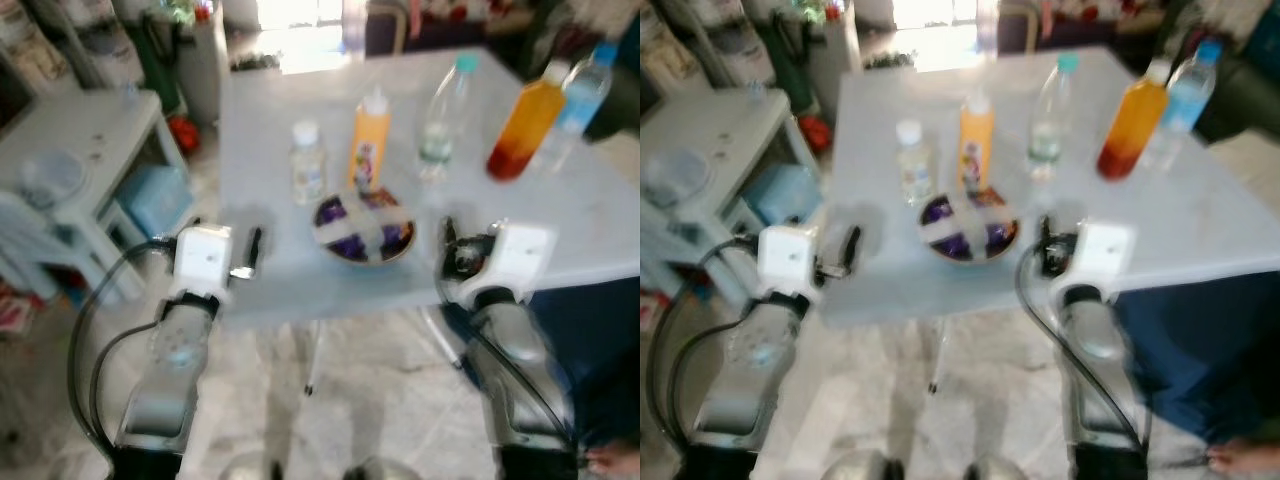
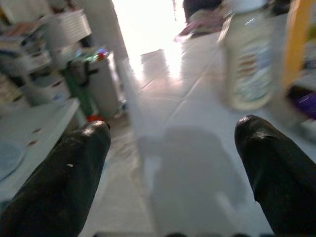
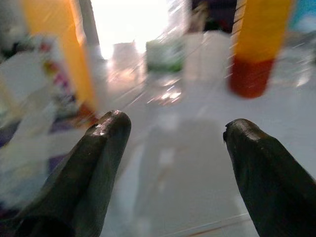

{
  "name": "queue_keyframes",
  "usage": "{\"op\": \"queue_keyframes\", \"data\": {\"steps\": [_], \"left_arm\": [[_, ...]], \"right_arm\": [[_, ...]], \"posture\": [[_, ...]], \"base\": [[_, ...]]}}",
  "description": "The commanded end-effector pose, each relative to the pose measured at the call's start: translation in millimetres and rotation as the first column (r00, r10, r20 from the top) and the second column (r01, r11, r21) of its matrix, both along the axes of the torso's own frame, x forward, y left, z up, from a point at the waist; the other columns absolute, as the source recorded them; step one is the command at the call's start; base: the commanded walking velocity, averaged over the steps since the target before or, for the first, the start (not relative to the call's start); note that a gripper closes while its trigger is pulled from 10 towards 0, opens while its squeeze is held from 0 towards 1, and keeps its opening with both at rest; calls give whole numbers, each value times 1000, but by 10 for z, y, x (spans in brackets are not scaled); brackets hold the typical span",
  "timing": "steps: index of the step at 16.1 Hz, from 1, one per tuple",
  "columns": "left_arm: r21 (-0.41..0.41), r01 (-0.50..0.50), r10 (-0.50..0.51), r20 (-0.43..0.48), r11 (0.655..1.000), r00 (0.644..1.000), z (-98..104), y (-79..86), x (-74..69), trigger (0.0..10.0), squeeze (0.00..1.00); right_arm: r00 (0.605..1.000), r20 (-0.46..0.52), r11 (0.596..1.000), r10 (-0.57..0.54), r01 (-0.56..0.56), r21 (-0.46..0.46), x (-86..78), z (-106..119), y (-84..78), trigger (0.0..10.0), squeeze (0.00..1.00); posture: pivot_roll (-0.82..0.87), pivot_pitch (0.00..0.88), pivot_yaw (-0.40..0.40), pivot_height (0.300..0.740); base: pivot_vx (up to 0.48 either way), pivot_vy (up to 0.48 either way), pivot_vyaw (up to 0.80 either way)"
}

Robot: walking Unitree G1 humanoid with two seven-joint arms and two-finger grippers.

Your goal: Restocking fridge

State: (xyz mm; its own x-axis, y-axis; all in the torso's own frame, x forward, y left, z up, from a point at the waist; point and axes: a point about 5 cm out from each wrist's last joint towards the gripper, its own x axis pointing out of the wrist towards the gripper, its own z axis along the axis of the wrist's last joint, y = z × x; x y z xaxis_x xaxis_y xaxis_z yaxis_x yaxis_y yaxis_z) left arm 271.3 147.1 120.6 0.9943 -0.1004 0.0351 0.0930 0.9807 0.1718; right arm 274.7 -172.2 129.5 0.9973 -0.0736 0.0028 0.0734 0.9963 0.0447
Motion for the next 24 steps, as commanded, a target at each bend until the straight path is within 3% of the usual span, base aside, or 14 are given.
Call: {"op": "queue_keyframes", "data": {"steps": [1, 2, 3, 5, 7, 13, 19, 24], "left_arm": [[12, -13, 13, -2, 1000, 1000, -13, 33, -24, 10000, 0], [14, -14, 14, -1, 1000, 1000, -11, 30, -24, 10000, 0], [15, -13, 13, 0, 1000, 1000, -9, 28, -24, 10000, 0], [18, -8, 8, 4, 1000, 1000, -1, 22, -21, 10000, 0], [20, -3, 3, 6, 1000, 1000, 5, 15, -23, 10000, 0], [24, 13, -13, 5, 1000, 1000, 9, -19, -41, 10000, 0], [26, 22, -22, 6, 999, 1000, 12, -30, -43, 10000, 0], [22, 25, -26, 10, 999, 1000, 18, -46, -33, 10000, 0]], "right_arm": [[999, -21, 1000, 23, -24, -5, 1, -48, 37, 10000, 0], [998, -63, 995, 12, -6, 95, -1, -106, 58, 10000, 0], [996, -86, 993, 0, 10, 116, 5, -129, 65, 10000, 0], [988, -78, 979, 136, -121, 162, 19, -104, 199, 10000, 0], [980, -39, 959, 194, -182, 219, 40, -27, 294, 10000, 0], [979, -72, 938, 189, -159, 308, 222, -22, 275, 10000, 0], [967, -140, 921, 211, -149, 359, 336, -82, 359, 10000, 0], [982, -80, 939, 170, -137, 316, 288, 37, 311, 10000, 0]], "posture": [[42, 41, 27, 740], [43, 43, 29, 740], [43, 44, 30, 740], [43, 47, 32, 740], [47, 52, 33, 740], [57, 60, 27, 740], [65, 66, 23, 740], [61, 69, 22, 740]], "base": [[0, 0, 0], [0, 0, 0], [0, 0, 0], [0, 0, 0], [0, 0, 0], [0, 0, 0], [0, 0, 0], [0, 0, 0]]}}
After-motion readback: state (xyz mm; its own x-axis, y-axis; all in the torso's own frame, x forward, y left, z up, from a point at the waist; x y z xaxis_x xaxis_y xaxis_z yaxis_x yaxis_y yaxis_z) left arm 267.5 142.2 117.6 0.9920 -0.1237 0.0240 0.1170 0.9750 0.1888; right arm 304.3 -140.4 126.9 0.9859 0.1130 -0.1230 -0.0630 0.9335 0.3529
